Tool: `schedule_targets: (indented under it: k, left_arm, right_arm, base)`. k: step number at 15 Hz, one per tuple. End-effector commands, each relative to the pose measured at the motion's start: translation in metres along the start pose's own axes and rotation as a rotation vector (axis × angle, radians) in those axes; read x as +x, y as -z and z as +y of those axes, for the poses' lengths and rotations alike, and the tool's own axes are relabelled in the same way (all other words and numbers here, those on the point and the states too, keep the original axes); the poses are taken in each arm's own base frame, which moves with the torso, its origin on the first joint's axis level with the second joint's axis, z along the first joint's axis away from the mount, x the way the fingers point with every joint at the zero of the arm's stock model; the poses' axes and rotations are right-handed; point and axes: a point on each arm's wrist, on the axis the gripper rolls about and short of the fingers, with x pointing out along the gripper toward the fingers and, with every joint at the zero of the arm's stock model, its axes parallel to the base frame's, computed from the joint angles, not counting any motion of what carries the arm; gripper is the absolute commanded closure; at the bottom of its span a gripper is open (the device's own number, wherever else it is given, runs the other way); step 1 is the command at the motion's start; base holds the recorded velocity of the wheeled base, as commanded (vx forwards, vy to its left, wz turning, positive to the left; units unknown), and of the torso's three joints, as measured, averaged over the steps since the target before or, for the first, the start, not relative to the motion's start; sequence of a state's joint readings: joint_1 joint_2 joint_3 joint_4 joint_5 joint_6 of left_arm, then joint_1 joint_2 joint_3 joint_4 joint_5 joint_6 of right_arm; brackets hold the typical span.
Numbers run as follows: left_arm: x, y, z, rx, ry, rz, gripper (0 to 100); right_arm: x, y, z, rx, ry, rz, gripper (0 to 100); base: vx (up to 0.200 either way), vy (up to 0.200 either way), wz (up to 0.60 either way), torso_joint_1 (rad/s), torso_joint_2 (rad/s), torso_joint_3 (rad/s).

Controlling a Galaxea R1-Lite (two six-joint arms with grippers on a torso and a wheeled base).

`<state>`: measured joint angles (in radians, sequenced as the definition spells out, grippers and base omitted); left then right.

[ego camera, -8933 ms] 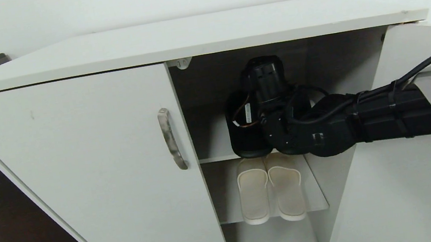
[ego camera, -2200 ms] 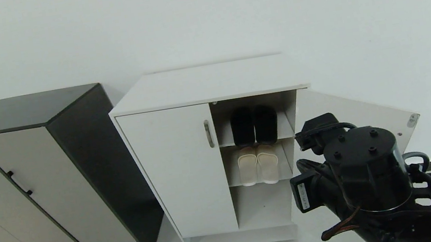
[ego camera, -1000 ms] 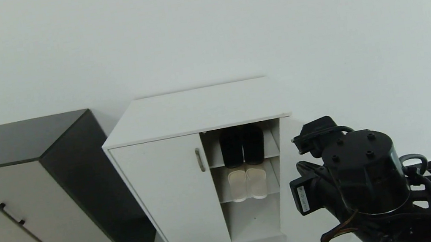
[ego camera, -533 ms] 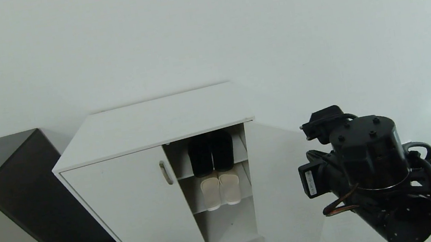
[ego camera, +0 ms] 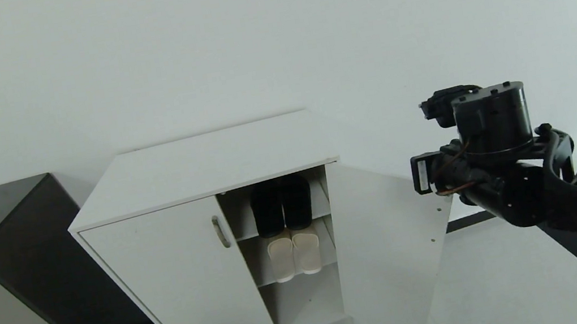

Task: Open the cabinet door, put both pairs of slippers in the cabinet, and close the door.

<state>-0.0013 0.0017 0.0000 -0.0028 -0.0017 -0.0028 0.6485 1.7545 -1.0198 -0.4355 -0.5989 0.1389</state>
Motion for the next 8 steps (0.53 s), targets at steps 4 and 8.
schedule_targets:
  k: [4, 8]
  left_arm:
    - [0.0, 0.0, 0.0, 0.001, 0.0, 0.0, 100]
    - [0.0, 0.0, 0.0, 0.0, -0.001, 0.0, 100]
  right_arm:
    - [0.055, 0.018, -0.005, -0.001, 0.051, 0.061, 100]
    - [0.082, 0.03, -0.011, 0.016, 0.069, 0.051, 100]
  base:
    - [0.0, 0.0, 0.0, 0.0, 0.0, 0.0]
    - [0.0, 0.0, 0.0, 0.0, 0.0, 0.0]
